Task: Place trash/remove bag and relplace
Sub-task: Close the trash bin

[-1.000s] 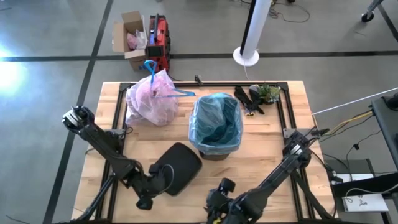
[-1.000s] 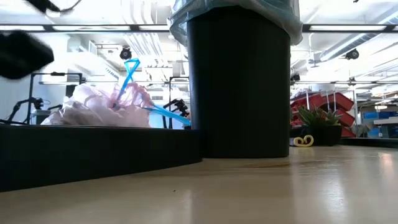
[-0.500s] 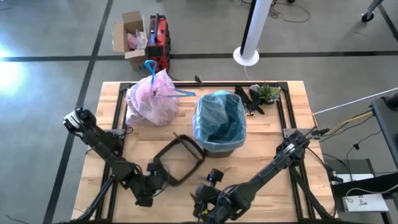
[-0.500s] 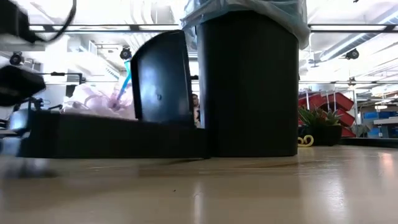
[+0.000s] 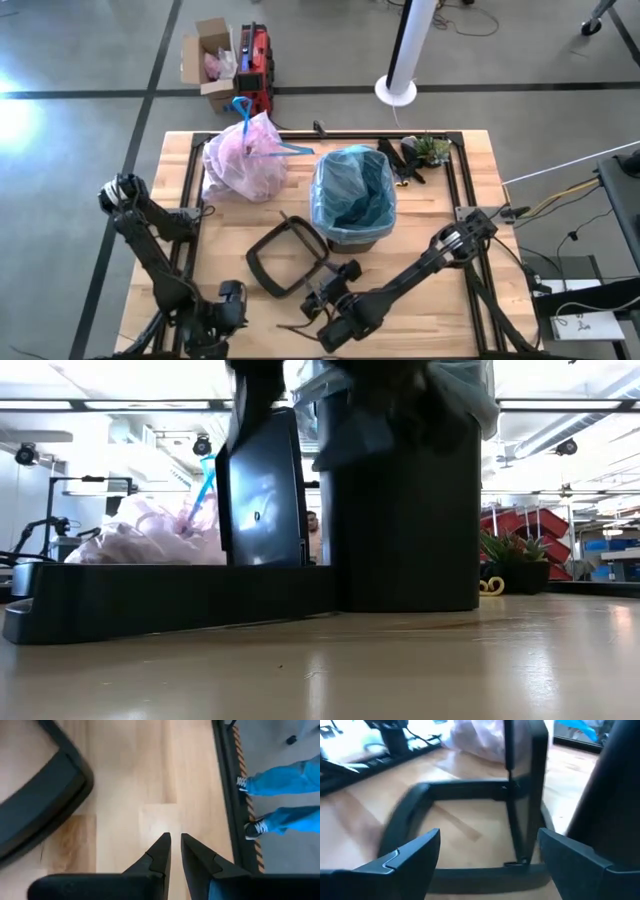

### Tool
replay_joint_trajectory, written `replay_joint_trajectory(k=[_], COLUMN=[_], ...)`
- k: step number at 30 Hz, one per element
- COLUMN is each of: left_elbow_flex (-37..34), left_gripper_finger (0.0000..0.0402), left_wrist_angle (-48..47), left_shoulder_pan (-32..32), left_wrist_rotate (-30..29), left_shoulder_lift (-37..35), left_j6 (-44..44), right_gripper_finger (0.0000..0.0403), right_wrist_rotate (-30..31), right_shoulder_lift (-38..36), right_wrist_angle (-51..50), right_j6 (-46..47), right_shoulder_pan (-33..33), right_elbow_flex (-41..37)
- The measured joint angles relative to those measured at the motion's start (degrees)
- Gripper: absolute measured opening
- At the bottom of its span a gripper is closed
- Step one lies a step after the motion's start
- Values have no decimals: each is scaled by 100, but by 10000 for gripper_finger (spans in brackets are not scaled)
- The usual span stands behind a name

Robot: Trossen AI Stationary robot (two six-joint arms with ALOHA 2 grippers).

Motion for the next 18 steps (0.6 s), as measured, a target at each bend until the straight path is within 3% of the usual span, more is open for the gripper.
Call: replay_joint_trajectory(k=[7, 10, 14, 18], left_elbow_flex=[-33, -24, 31, 142], left_gripper_finger=[29, 29, 29, 29], left_wrist_angle=[-21, -11, 9, -187], left_shoulder_pan=[-78, -78, -78, -100], left_wrist_rotate=[-43, -44, -44, -45], left_shoulder_lift=[2, 1, 2, -27], left_j6=[-300, -303, -477, -642], right_gripper_finger=[289, 262, 197, 93], right_wrist_rotate=[132, 87, -380, -828], right_shoulder_lift=[34, 34, 36, 39], right_wrist_angle=[193, 647, 1788, 2743], right_j6=[335, -104, -1544, -2706], right_shoulder_pan=[-435, -687, -879, -952], right_elbow_flex=[-431, -463, -461, -459])
